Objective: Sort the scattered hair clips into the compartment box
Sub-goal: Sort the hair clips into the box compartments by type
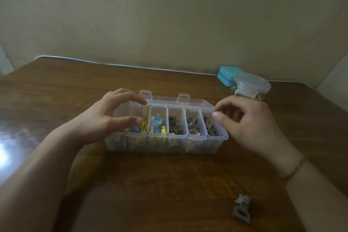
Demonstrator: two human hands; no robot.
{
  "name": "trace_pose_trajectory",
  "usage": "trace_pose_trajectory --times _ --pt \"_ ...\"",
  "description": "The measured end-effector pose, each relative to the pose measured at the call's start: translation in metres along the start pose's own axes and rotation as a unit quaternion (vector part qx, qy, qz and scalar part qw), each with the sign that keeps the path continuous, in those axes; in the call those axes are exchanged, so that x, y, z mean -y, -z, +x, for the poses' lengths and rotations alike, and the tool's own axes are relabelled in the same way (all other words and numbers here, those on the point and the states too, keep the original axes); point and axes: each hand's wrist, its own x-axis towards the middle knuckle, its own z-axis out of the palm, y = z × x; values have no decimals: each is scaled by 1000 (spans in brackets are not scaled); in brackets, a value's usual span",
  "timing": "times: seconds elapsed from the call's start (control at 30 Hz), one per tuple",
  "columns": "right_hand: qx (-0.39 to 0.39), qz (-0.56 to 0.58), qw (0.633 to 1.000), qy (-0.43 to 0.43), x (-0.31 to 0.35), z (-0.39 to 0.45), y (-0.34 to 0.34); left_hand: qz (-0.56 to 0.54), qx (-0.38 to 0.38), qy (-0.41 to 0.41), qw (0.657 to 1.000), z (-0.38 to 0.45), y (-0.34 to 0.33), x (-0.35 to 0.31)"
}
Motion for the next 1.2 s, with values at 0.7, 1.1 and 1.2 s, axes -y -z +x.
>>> trace_pose_trajectory --times 0.7,1.1,1.2 --pt "29 -70 977 202 5 -75 -13 -1 7 7 1000 0 1 1" --pt "38 37 987 150 39 55 -53 1 15 17 1000 -1 2 -3" --pt "27 111 988 108 35 53 -50 -1 15 14 1000 -2 2 -3"
